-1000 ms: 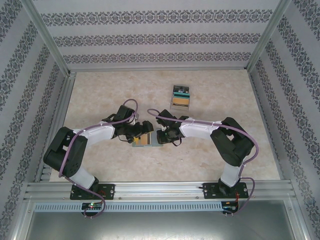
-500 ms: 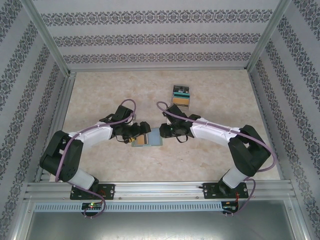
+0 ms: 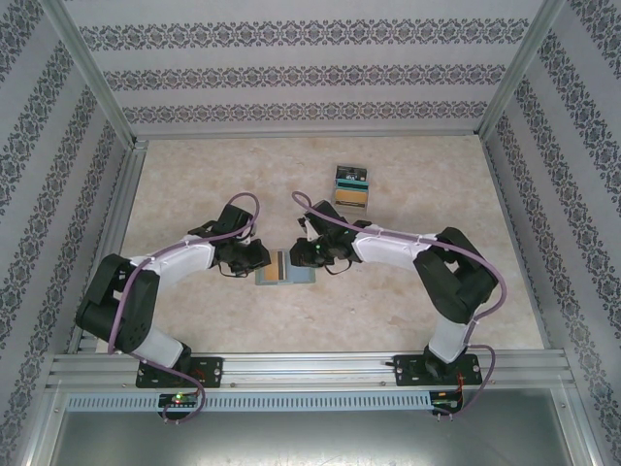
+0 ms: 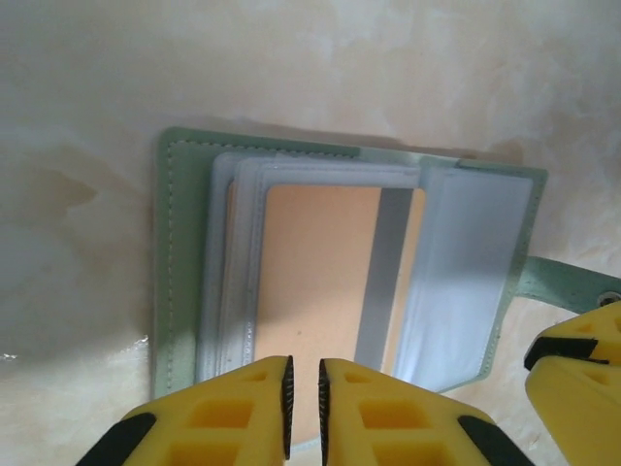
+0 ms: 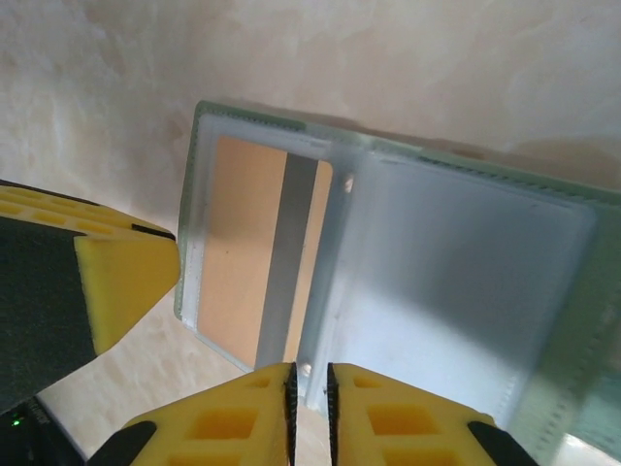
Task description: Take the credit cards out of the card holder
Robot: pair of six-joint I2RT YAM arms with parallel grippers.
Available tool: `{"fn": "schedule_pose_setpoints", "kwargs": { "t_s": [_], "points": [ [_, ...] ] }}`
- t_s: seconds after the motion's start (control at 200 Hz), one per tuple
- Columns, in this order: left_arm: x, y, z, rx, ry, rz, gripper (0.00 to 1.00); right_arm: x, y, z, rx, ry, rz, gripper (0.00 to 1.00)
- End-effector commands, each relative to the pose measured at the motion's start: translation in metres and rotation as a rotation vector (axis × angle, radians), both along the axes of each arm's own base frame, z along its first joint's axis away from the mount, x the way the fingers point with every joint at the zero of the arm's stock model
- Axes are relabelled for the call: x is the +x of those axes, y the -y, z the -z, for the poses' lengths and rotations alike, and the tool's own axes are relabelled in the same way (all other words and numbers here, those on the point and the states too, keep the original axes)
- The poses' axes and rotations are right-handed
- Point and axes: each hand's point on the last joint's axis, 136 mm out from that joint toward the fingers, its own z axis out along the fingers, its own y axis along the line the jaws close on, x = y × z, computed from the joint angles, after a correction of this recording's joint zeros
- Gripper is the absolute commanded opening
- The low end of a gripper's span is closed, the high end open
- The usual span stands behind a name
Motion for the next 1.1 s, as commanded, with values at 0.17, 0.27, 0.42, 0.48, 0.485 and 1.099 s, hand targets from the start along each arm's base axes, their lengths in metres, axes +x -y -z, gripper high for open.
{"fn": "schedule_pose_setpoints", "kwargs": {
  "t_s": [0.17, 0.27, 0.42, 0.48, 0.485, 1.099],
  "points": [
    [-0.010, -0.011, 0.023, 0.050, -0.066, -0.001, 0.14, -0.001, -0.028, 0.002, 0.106, -0.080, -0.018, 0.16],
    [-0.012, -0.012, 0.028, 0.050, -0.079, -0.002, 0.15, -0.001, -0.030, 0.008, 0.108, -0.100, -0.019, 0.16],
    [-0.015, -0.012, 0.033, 0.051, -0.095, -0.004, 0.14, 0.000, -0.033, 0.014, 0.115, -0.121, -0.020, 0.16],
    [-0.015, -0.012, 0.034, 0.050, -0.099, -0.004, 0.14, 0.000, -0.033, 0.016, 0.115, -0.127, -0.016, 0.16],
    [-0.016, -0.012, 0.034, 0.051, -0.099, -0.003, 0.14, 0.001, -0.033, 0.016, 0.115, -0.128, -0.015, 0.17],
    [-0.017, -0.012, 0.038, 0.052, -0.116, -0.009, 0.10, 0.002, -0.014, 0.016, 0.111, -0.143, 0.027, 0.17]
  ]
}}
